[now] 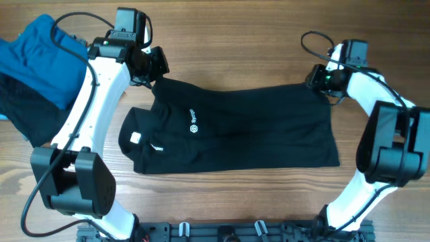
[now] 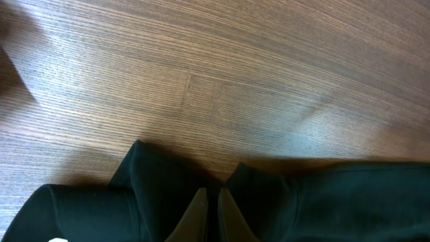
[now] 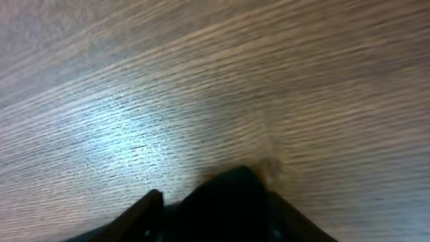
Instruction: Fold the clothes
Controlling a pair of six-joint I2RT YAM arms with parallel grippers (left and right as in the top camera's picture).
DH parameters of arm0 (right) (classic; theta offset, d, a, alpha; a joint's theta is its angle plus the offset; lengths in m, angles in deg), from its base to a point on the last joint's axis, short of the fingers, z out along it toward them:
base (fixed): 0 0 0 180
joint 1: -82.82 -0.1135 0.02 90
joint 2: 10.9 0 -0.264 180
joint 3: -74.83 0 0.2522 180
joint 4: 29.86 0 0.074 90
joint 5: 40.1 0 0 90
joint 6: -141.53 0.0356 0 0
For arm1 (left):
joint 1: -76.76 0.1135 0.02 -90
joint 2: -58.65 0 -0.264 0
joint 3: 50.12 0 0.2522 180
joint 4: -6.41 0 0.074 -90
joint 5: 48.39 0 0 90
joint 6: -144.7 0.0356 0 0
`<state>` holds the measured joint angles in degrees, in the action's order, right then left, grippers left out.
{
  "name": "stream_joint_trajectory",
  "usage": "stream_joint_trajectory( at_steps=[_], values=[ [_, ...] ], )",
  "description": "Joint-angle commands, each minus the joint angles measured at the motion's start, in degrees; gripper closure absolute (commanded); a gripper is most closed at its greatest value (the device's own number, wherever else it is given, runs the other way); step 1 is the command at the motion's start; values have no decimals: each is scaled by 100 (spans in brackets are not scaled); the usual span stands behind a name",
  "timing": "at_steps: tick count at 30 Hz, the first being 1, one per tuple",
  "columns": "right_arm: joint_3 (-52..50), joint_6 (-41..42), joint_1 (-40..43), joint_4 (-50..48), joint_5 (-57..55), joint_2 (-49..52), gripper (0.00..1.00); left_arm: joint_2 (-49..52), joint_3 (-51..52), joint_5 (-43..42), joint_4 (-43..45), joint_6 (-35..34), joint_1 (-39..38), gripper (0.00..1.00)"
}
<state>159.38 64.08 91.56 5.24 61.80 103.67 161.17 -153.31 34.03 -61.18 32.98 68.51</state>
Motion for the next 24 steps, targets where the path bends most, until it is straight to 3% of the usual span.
stream_joint_trajectory(
  at_steps=[1,4,9,15,24],
  values=[
    [94,-35,-96,15,-203,186,66,-127,-15,-52,-11,26,-33,96],
    [94,-35,-94,61,-343,188,95,-127,-15,-52,-15,28,-37,96],
    [103,46,-17,166,-564,9,96,-127,-15,-52,-26,28,-37,96],
    [101,96,446,1368,-1320,-1287,95,-299,-15,-229,-509,31,13,96],
    [101,94,503,3091,-2079,-1696,96,-352,-15,-962,-2693,354,17,96]
  ],
)
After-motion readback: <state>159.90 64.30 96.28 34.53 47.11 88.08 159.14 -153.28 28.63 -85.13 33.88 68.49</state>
